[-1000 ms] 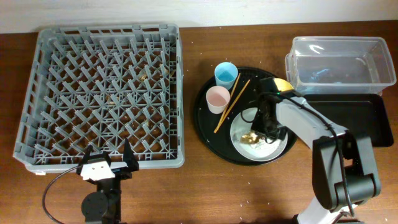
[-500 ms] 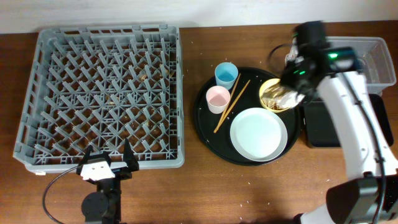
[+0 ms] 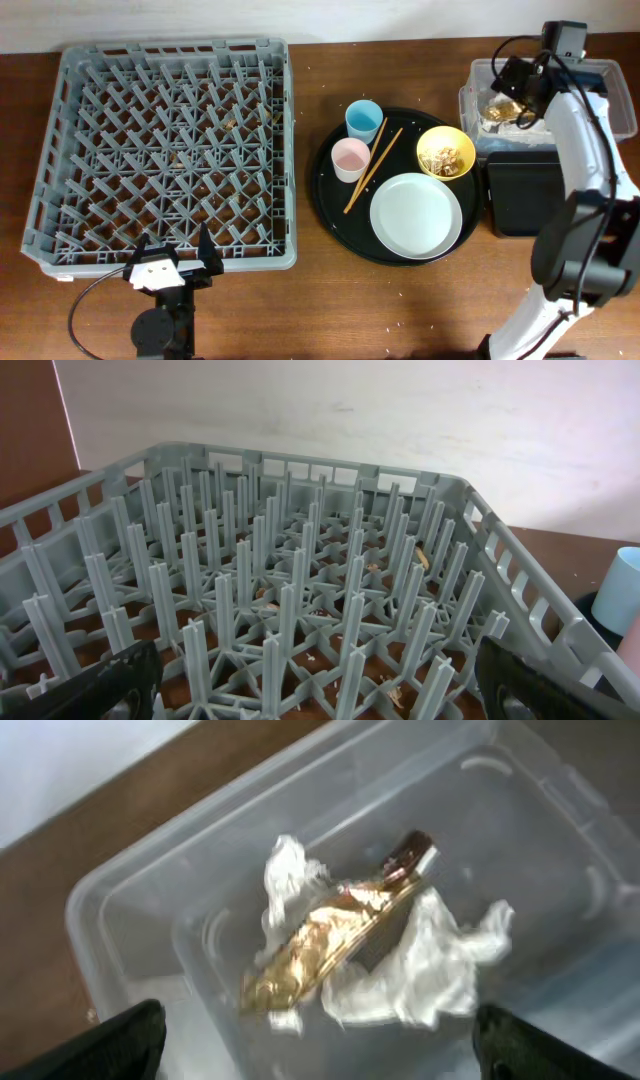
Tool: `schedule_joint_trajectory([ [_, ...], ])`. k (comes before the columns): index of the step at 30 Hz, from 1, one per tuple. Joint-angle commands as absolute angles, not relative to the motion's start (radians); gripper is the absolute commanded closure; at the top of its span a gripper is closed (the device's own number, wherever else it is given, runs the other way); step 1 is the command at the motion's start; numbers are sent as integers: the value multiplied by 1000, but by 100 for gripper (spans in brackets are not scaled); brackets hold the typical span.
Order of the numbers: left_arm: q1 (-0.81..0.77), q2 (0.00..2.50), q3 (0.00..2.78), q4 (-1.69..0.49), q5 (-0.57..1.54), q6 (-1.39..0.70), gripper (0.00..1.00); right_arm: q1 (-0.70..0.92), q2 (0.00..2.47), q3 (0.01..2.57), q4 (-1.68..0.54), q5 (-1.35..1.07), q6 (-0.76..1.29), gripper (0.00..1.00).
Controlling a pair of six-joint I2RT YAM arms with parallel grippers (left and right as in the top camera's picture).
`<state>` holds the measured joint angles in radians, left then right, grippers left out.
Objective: Sort waste into correct bins and load items into the dishwasher rack
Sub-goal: 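Grasp the yellow bowl rim with the right gripper and lift it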
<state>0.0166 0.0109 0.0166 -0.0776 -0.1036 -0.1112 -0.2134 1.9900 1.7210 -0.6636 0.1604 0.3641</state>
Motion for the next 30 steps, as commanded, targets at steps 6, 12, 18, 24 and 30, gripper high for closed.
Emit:
schedule_joint_trajectory([
  [6,23,6,9,-75,-93,-91,1,-42,1694,1761,-1015,-98,104,22],
  [12,23,6,9,-75,-93,-91,1,136,1891,1760,-1035,77,104,35],
  [18,23,6,9,-75,-93,-91,1,157,2130,1760,-1031,87,104,48],
  [24,23,6,9,-75,-93,-91,1,183,2209,1756,-1029,88,104,66],
  [30,23,6,9,-75,-93,-91,1,183,2214,1741,-1020,88,105,84],
])
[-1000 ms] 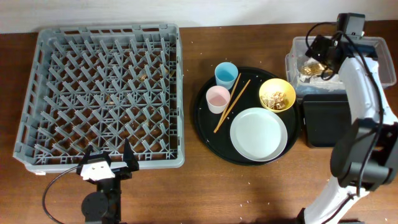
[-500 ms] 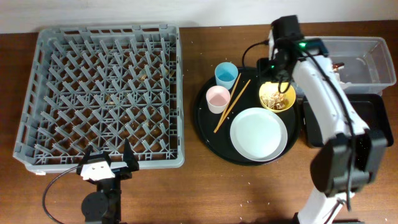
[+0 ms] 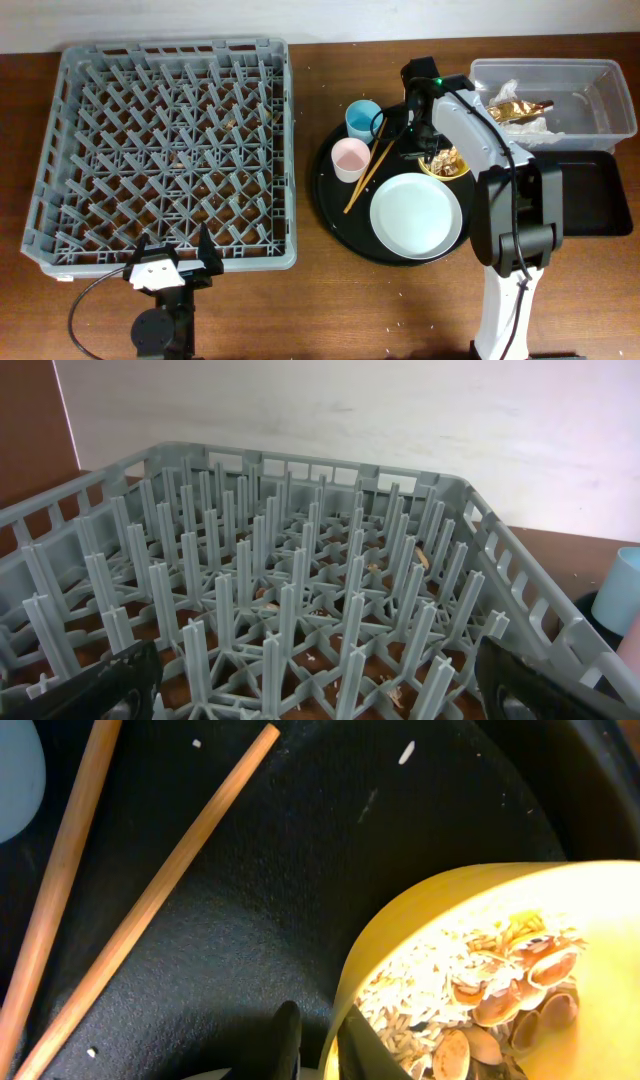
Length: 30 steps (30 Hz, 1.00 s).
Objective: Sort waste into correct bins and load items into the dishwasher rack
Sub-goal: 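Grasp the yellow bowl rim with the right gripper and lift it, then tip the yellow bowl over the black tray to dump the scraps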
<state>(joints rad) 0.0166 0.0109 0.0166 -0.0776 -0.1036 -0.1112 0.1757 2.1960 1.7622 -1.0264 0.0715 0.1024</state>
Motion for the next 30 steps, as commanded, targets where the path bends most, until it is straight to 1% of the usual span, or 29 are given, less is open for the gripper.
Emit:
schedule_joint_trajectory([
  [1,23,6,9,-75,-93,-91,1,183,2214,1735,-1010,88,105,84],
  [3,23,6,9,-75,-93,-91,1,183,2214,1733,-1006,88,105,86],
  [4,23,6,9,-75,-93,-91,1,183,2214,1733,-1006,88,105,96],
  [8,23,6,9,-75,-93,-91,1,183,2178,1747,-1039,86,112,96],
  [12,23,6,9,-75,-93,-91,1,183,2048,1871,-1229,73,113,96],
  [16,23,6,9,-75,-93,-91,1,161,1865,1913,-1362,30,113,96],
  [19,23,6,9,-75,-93,-91,1,35,1755,1913,-1449,-113,81,96],
  [22,23,6,9,-75,-93,-91,1,-129,1740,1885,-1467,-381,-109,96],
  [23,23,6,9,-75,-93,-91,0,-206,1740,1837,-1456,-471,-179,96],
  [25,23,6,9,-75,-93,-91,1,-308,1740,1751,-1419,-557,-233,96],
  [26,23,6,9,-75,-93,-91,1,-370,1740,1697,-1377,-601,-236,96],
  [30,23,6,9,-75,-93,-91,1,-531,1741,1475,-1182,-782,-236,96],
])
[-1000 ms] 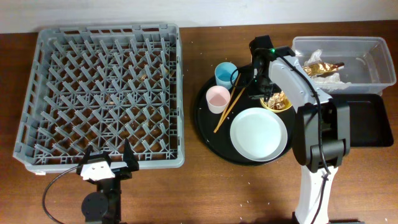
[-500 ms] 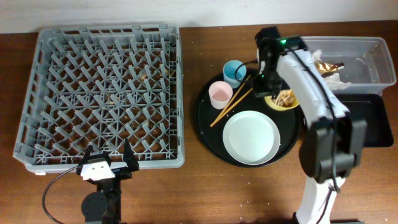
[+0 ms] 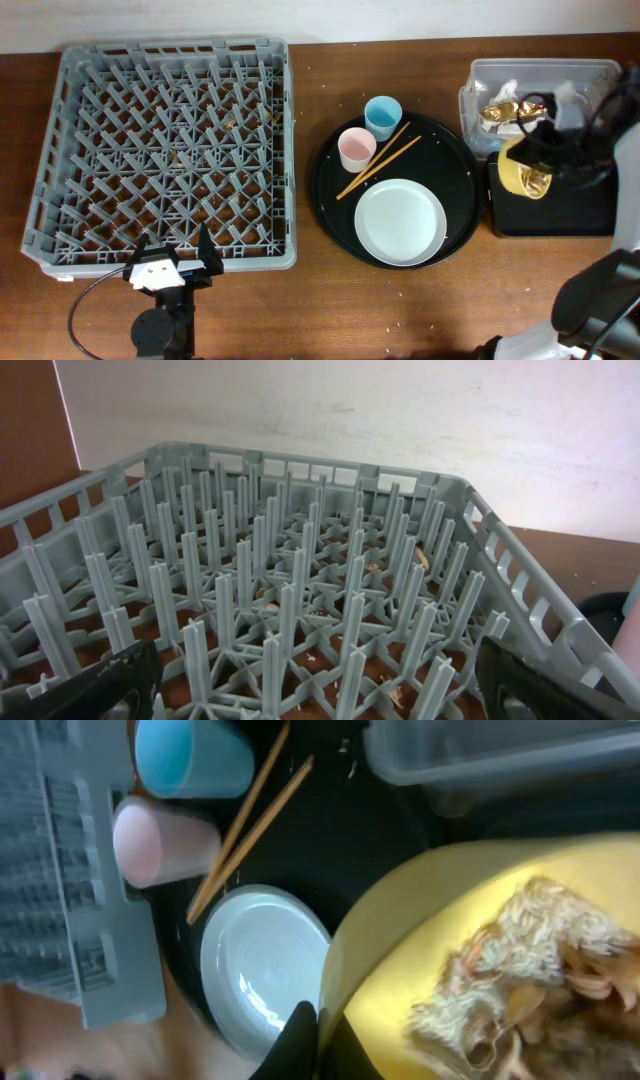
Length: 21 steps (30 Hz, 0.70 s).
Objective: Sort waste into correct bins and load items into the dishwasher rack
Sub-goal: 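Tip the yellow bowl over the black tray to dump the scraps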
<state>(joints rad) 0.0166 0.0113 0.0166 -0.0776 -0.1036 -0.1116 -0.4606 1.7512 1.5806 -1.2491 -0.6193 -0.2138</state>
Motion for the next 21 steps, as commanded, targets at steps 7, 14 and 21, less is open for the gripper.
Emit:
schedule_joint_trajectory([
  [7,23,6,9,-75,-93,-91,1,-813,1782,1182,-900,-1231,-228,96],
  [14,23,6,9,-75,-93,-91,1,-925,1794,1177,-927,-1517,-92,96],
  [21,23,6,9,-75,-93,-91,1,-925,1794,1177,-938,-1548,-62,96],
])
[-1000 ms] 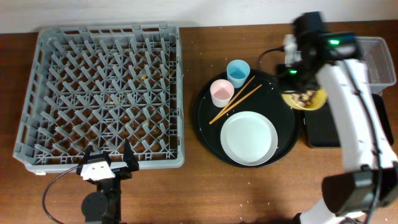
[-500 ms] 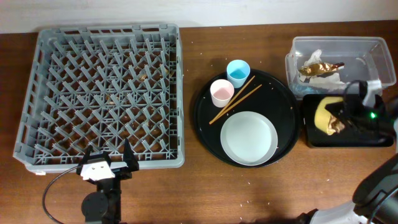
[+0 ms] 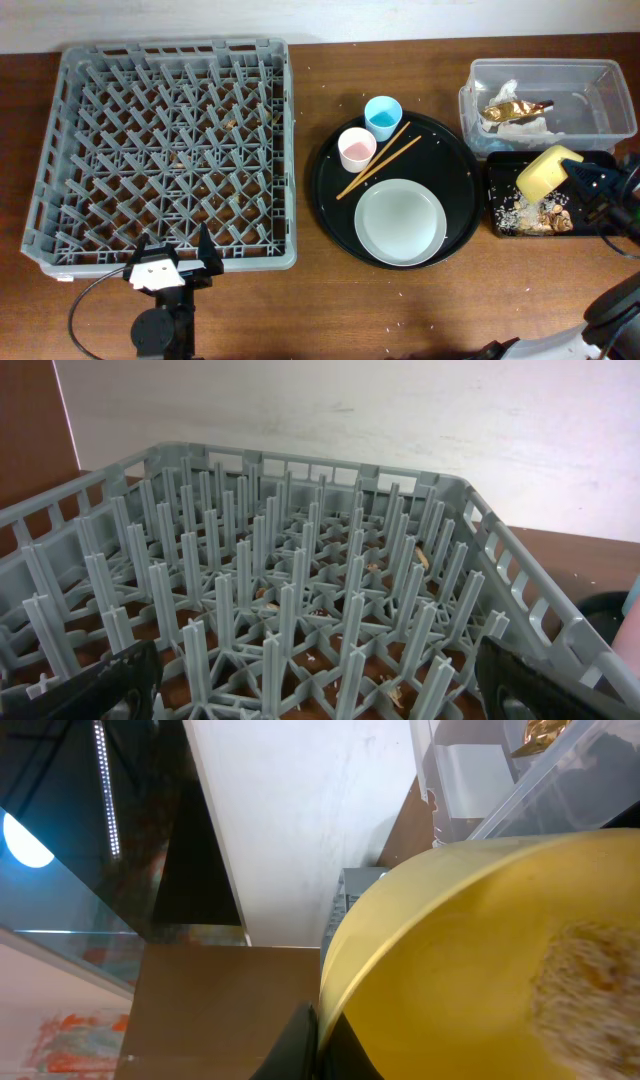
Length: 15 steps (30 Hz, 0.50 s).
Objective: Sort waste into correct bins and load items into the dishwasher rack
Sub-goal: 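Tip the yellow bowl over the black tray to dump the scraps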
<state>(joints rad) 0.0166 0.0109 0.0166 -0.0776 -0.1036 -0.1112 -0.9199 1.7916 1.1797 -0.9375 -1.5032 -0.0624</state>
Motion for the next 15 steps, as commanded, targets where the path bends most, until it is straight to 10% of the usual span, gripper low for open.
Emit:
schedule_joint_trajectory([
  [1,23,6,9,-75,-93,-91,1,-925,1794,1177,-937,-1540,-62,96],
  [15,23,6,9,-75,-93,-91,1,-957,1796,1177,-808,-1454,114,96],
])
